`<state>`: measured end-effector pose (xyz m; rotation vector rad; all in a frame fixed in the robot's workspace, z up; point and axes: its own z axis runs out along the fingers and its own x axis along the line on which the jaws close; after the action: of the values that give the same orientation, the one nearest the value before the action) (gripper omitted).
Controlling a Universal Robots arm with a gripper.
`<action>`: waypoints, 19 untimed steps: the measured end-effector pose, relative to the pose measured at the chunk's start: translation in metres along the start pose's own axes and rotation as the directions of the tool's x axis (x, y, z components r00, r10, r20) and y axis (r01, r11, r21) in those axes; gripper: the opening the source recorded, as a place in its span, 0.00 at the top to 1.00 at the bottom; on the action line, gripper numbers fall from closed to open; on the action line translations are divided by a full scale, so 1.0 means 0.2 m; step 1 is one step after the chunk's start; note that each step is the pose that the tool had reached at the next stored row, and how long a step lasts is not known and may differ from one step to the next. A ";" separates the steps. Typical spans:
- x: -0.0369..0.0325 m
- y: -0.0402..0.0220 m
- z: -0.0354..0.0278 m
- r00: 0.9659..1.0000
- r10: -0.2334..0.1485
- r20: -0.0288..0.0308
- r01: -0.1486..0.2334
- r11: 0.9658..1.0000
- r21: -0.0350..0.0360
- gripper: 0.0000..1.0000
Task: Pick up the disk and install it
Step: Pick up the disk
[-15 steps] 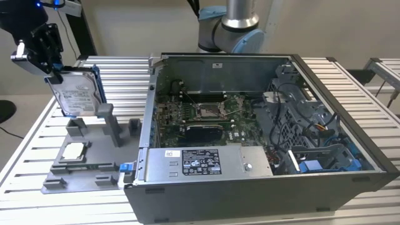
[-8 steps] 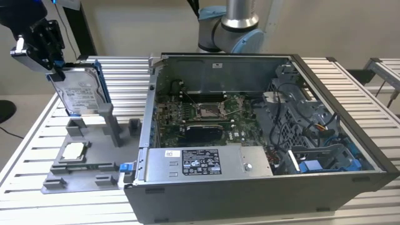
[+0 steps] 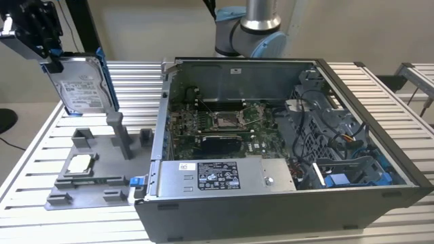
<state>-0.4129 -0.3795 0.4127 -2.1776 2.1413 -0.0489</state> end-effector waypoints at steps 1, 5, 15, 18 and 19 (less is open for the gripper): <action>-0.001 -0.002 -0.023 1.000 0.000 0.000 0.000 1.000 0.000 1.00; -0.004 -0.010 -0.114 1.000 0.000 -0.002 0.000 1.000 0.000 1.00; -0.005 -0.012 -0.143 1.000 0.000 -0.004 0.000 1.000 0.000 1.00; -0.006 -0.012 -0.143 1.000 0.000 -0.004 0.000 1.000 0.000 1.00; -0.005 -0.012 -0.143 1.000 0.000 -0.004 0.000 1.000 0.000 1.00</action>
<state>-0.4129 -0.3795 0.4415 -2.1799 2.1432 -0.0534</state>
